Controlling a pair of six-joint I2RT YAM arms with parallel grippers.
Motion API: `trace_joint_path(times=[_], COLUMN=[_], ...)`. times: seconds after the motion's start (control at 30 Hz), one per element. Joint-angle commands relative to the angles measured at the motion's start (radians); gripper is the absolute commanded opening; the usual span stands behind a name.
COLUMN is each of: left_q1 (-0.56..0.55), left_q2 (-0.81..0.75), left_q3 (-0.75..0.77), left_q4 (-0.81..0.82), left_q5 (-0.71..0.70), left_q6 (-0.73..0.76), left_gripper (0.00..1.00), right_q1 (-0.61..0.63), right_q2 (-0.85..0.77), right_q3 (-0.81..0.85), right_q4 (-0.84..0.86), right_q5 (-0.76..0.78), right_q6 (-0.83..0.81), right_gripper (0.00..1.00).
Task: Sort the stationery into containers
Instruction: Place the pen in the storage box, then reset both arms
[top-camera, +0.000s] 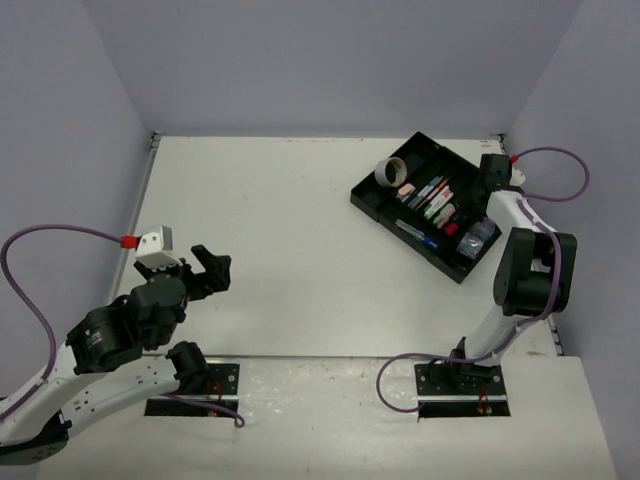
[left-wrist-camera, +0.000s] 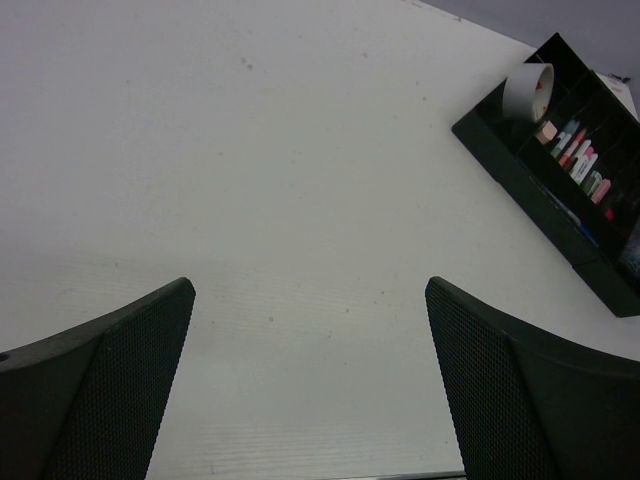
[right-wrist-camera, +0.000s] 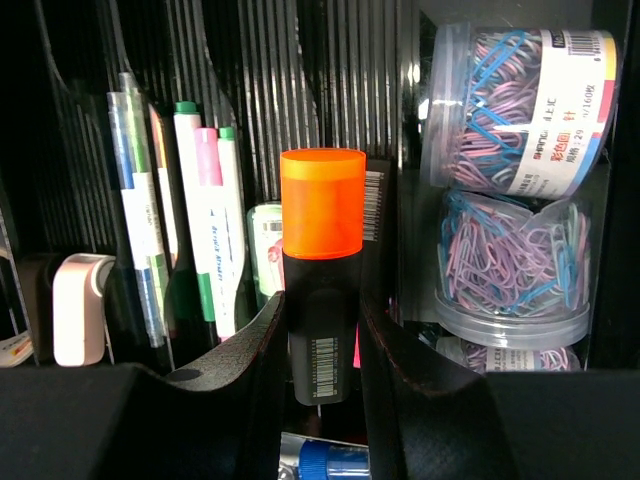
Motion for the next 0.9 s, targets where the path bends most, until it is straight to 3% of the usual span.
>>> trace_joint_path(times=[0.0,0.23,0.4,0.63,0.7,0.87], left_q1=[0.006,0.006,0.007,0.007,0.007,0.007], left_q2=[-0.004,0.000,0.005,0.030,0.032,0.052], left_q3=[0.005,0.005,0.005,0.008,0.009,0.016], left_q4=[0.033,0.033,0.034,0.032,0.028,0.014], left_q5=[-0.015,-0.015,-0.012,-0.014,-0.017,-0.034], left_q6=[0.019,0.020,0.022,0.023,0.019,0.004], left_gripper=[1.00,1.00,1.00,1.00,1.00,1.00], right_q1=[-0.005,-0.005,-0.005,-0.005,-0.005,0.021], right_q2=[0.001,0.005,-0.005,-0.051,-0.087,-0.365], right_q3=[0.028,0.037,0.045,0.070,0.059,-0.047], right_q4=[-0.002,-0.022,-0.028,-0.055,-0.050,-0.001], right_q5=[0.030,0.025,0.022,0.007,-0.007,-0.088], right_q6=[-0.010,-0.017,-0.034,-0.060,-0.059,-0.094], right_gripper=[0.29,0.48,0.53,0.53,0.52,0.53])
